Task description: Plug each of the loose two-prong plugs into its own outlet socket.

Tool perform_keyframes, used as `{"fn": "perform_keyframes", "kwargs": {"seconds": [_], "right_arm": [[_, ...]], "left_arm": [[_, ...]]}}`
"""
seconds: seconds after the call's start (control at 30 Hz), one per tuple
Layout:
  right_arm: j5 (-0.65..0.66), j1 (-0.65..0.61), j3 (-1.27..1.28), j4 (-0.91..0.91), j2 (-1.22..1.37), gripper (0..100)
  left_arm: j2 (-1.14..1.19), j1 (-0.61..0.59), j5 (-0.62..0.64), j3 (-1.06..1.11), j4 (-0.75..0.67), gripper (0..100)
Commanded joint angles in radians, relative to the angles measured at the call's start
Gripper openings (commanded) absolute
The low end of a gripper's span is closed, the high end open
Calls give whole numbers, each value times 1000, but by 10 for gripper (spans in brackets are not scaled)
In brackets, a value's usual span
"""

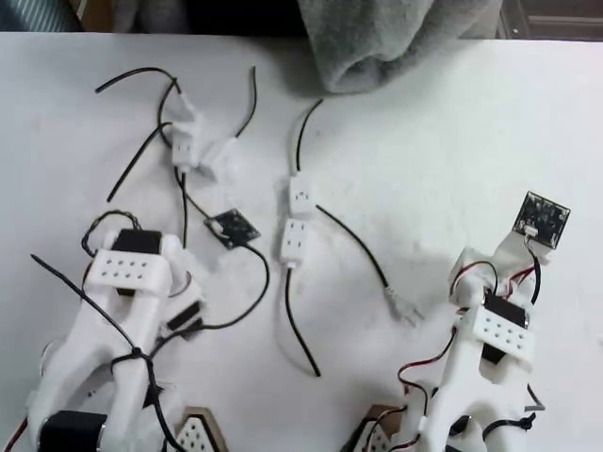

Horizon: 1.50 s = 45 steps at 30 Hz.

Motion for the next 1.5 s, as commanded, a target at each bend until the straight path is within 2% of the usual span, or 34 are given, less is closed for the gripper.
{"fn": "perform_keyframes", "kwargs": {"seconds": [0.0, 0.2, 0.43, 0.8, 0.9, 1.07, 1.13, 1.27, 1.47], "right_arm": [[-6, -13, -6, -13, -16, 20], [-6, -13, -6, -13, -16, 20], [-6, -15, -6, -13, -16, 20], [-6, -18, -6, -13, -16, 20], [-6, -18, -6, -13, -16, 20], [-6, -18, -5, -13, -16, 20], [-6, -18, -5, -13, -16, 20], [-6, -18, -5, -13, -16, 20], [-6, -18, -5, -13, -16, 20]], "left_arm": [[-1, -7, -5, 14, -58, 212], [-1, -7, -149, 141, -195, 214], [-1, -45, -149, 147, -241, 214], [10, -39, -149, 153, -279, 212], [77, -39, -133, 132, -279, 211], [295, -39, -31, -5, -238, 210], [389, -39, -28, -77, -198, 189], [532, -39, -23, -181, -157, 81], [567, -38, -21, -204, -153, 24]]}}
